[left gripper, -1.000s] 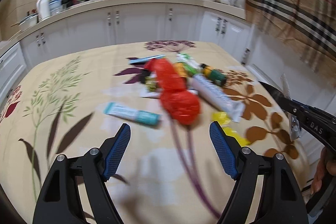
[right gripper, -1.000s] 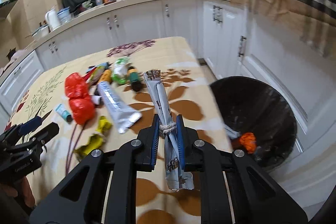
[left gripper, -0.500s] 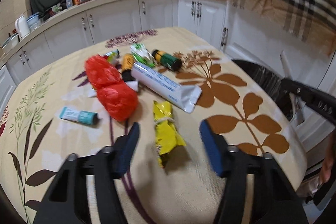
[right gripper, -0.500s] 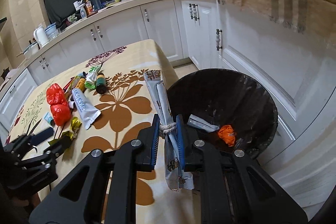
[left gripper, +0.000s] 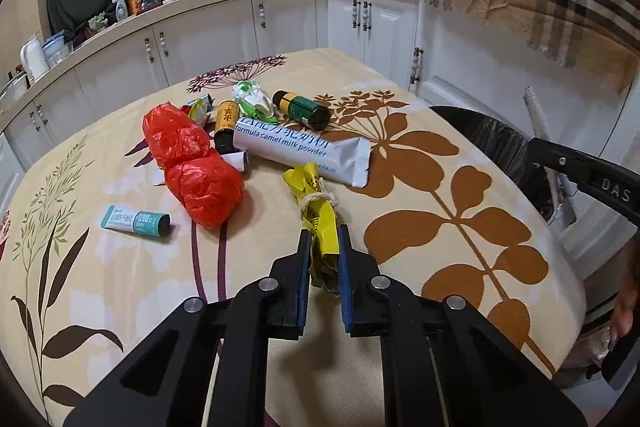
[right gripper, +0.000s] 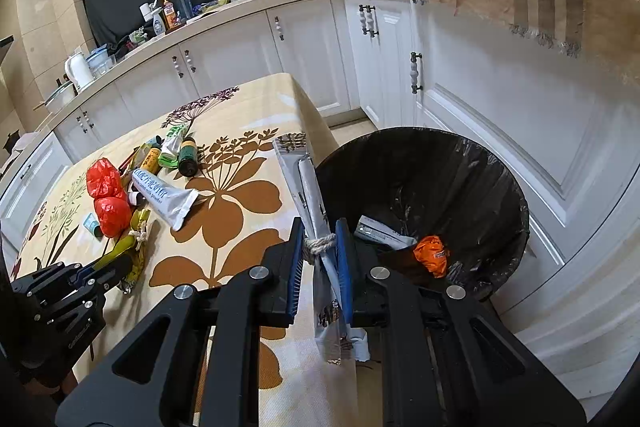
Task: Collect trash
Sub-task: 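Grasp the yellow wrapper with the left tool while the right tool holds the white packets, then carry both items over the black bin and open both tools to drop them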
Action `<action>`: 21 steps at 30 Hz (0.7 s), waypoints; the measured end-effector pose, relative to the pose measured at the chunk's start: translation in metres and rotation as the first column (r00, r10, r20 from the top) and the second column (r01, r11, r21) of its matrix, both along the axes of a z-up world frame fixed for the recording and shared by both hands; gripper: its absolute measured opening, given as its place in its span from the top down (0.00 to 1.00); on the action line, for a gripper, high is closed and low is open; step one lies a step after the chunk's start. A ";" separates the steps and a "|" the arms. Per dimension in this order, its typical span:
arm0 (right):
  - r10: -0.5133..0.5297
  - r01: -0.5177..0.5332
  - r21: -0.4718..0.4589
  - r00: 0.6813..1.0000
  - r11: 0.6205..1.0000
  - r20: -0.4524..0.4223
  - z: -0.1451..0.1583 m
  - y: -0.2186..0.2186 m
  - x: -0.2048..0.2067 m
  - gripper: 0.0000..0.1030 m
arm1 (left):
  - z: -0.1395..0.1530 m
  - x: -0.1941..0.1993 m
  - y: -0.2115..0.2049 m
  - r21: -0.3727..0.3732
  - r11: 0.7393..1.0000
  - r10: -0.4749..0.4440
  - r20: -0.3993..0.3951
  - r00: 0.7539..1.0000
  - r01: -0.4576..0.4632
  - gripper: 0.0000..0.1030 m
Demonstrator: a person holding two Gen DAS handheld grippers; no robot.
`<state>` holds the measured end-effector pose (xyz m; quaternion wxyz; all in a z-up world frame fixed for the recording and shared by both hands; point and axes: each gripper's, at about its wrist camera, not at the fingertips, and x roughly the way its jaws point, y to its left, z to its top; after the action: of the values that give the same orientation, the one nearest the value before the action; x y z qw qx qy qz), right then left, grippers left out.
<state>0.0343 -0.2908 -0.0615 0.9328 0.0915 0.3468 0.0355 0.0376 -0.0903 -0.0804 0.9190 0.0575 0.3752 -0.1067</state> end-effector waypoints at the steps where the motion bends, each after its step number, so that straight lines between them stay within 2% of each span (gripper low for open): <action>1: 0.000 0.000 0.000 1.000 1.000 0.001 0.000 0.000 0.000 0.85 | 0.001 -0.001 0.001 -0.007 1.000 -0.003 0.002 1.000 0.003 0.88; 6: -0.003 0.003 -0.014 1.000 1.000 0.012 0.004 0.001 -0.001 0.85 | 0.012 -0.008 0.003 -0.029 1.000 -0.010 0.035 0.999 0.011 0.89; 11: -0.026 0.027 -0.026 0.999 0.999 0.027 0.009 -0.005 0.002 0.85 | 0.038 -0.012 -0.004 -0.066 0.997 -0.035 0.108 0.994 0.043 0.89; 21: -0.126 0.131 -0.053 0.988 0.990 0.085 0.026 -0.037 0.023 0.85 | 0.065 0.029 -0.059 -0.099 0.982 -0.136 0.215 0.967 0.160 0.89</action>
<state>0.0570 -0.3277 -0.0353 0.9488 0.0847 0.3026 -0.0313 0.0664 -0.1488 -0.0150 0.9442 0.0430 0.2654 -0.1900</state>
